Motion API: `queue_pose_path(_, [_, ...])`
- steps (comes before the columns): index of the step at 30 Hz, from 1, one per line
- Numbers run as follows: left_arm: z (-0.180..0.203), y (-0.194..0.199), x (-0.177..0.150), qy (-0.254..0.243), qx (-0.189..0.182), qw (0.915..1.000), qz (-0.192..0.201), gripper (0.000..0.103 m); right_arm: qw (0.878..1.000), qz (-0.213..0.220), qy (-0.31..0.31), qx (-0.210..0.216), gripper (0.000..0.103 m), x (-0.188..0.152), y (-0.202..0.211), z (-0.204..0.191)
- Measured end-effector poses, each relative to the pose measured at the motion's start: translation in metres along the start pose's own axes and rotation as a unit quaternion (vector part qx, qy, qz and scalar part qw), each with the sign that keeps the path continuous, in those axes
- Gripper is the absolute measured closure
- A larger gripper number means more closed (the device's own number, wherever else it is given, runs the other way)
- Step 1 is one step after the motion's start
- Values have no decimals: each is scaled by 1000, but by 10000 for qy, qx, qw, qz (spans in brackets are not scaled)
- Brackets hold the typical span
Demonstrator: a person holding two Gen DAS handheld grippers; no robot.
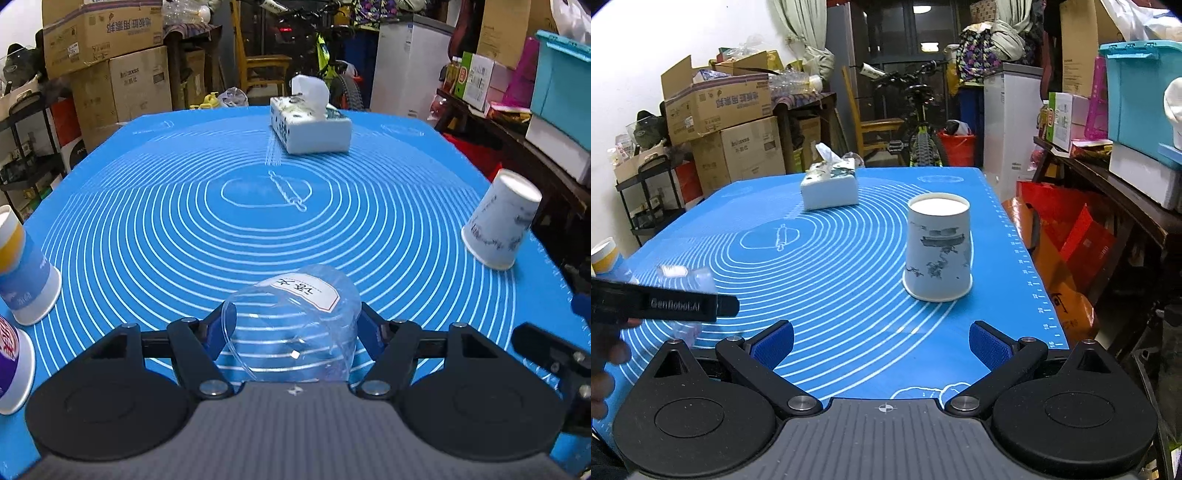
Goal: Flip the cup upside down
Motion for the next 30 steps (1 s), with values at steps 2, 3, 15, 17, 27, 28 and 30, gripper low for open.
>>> queue_pose_path(2, [-1,-3,-4,25,28,10000,-56,32,10000,-33,-2,-24,2,-1,-3,1])
queue_pose_path(3, [-3,-5,-6,61,2,9999,-98,32,10000,-50,-2,-32,2,-2,-4,1])
queue_pose_path(15, [0,0,-9,146,-146,9998,-48,16,9999,-142,25,-50,2,-6,-11,-3])
queue_pose_path(17, [2,1,-9,95,-144,9998,-24,14,9999,-141,18,-57,2,-5,-11,-2])
queue_pose_path(27, [6,30,2,-12,-285,9989,360,11,9999,-94,62,-93,2,1,-5,-6])
queue_pose_path(28, [5,34,3,-9,-281,9988,401,10,9999,-107,58,-73,3,3,-4,-7])
queue_pose_path(30, [1,45,6,0,-226,9985,498,9,9999,-120,52,-12,2,8,-1,-11])
Point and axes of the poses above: each gripper's, at about its wrist camera, not at the fingertips, and y roughly against the way its jaws point, z to its right, x to its top, the point moved 7 cm from there along -y, roughly the way its jaws point, and after that the axes turned 13 degrees about -x, right-handed, at the moved point
